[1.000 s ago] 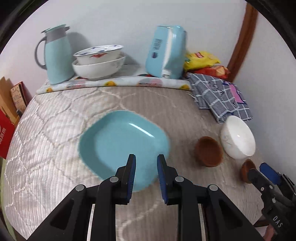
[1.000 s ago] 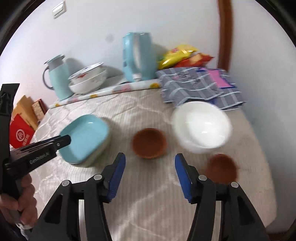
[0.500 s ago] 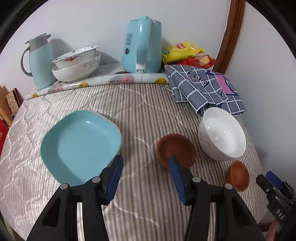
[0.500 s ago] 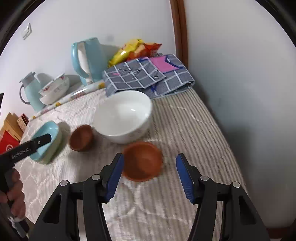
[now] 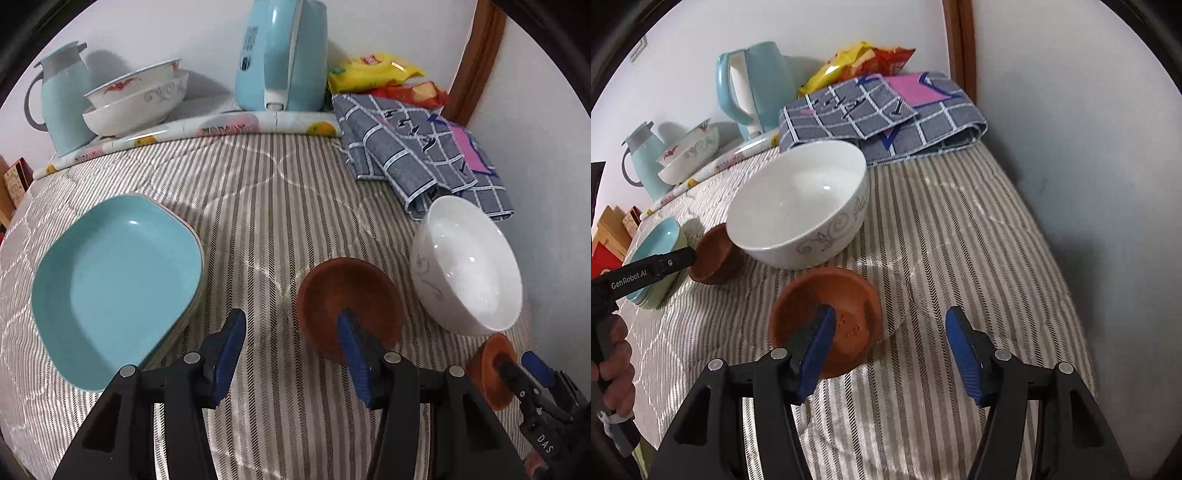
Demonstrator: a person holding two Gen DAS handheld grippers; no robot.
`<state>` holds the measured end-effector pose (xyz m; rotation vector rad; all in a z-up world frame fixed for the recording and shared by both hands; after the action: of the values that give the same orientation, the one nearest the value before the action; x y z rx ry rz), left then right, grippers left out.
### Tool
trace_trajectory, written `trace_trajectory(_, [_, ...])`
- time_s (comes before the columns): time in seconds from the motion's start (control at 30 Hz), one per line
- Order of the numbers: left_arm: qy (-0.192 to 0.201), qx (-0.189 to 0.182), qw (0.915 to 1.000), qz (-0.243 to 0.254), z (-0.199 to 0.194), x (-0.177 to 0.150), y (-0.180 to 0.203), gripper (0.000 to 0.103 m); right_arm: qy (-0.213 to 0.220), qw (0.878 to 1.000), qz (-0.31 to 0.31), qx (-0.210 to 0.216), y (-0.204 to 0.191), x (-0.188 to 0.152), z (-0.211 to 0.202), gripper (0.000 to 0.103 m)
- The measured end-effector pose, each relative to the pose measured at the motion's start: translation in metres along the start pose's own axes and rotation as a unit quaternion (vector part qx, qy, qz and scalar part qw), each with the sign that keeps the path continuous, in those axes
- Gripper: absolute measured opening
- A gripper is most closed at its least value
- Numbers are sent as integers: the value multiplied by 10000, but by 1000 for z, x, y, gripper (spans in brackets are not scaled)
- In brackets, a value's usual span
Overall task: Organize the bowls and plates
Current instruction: 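Move the left gripper to a brown clay bowl while the right gripper reaches the smaller brown bowl, then close the left gripper on its brown bowl rim while the right gripper closes on the small brown bowl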
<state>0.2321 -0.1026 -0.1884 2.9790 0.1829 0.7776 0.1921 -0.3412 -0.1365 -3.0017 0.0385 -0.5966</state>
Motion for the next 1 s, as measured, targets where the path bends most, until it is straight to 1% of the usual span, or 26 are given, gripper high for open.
trace_trajectory(0.1, [-55,96,9999,36,9,3,2,49,-55,9999,43,82,0,-1,7,61])
trace_trajectory(0.2, [-166,110,9998,10,18,4,2,49,-131,9997,130,152,0,-3,15,61])
trace_trajectory(0.3, [-258,-58,9996,-77,23,5,3,49,-123,9998,111,86,0,-4,21,60])
trace_trajectory(0.37, [-278,-129,9995,-122,26,5,4,45,-53,10000,14,-5,-2,-4,22,60])
trace_trajectory(0.47, [-163,-127,9997,-132,27,7,4,44,-52,9999,-134,-84,-5,-4,24,60])
trace_trajectory(0.57, [-122,-124,9998,-95,27,8,5,44,-83,9999,-84,-23,-3,-4,25,60])
trace_trajectory(0.9, [-119,-165,9998,-31,26,7,5,44,31,10000,-79,-33,-3,-4,24,60])
trace_trajectory(0.93, [-122,-161,9998,-44,26,8,5,44,25,10000,-77,-32,-3,-4,24,57])
trace_trajectory(0.97, [-125,-145,9998,-33,27,8,6,44,22,10000,-82,-25,-4,-4,24,49])
trace_trajectory(1.0, [-125,-152,9998,-23,27,8,6,41,24,10000,-92,-22,-5,-3,23,42])
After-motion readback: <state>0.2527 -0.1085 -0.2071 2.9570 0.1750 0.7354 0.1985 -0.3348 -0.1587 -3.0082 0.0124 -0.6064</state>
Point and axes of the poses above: each gripper's, at about its wrist camera, not at the fingertips, and z roughly the way its jaws point, y to its right, x to its top, the point moved 8 cm from there along z, roughly the way its jaws point, and after that the axes turned 2 degrees about -z, right-handed, at the moved point
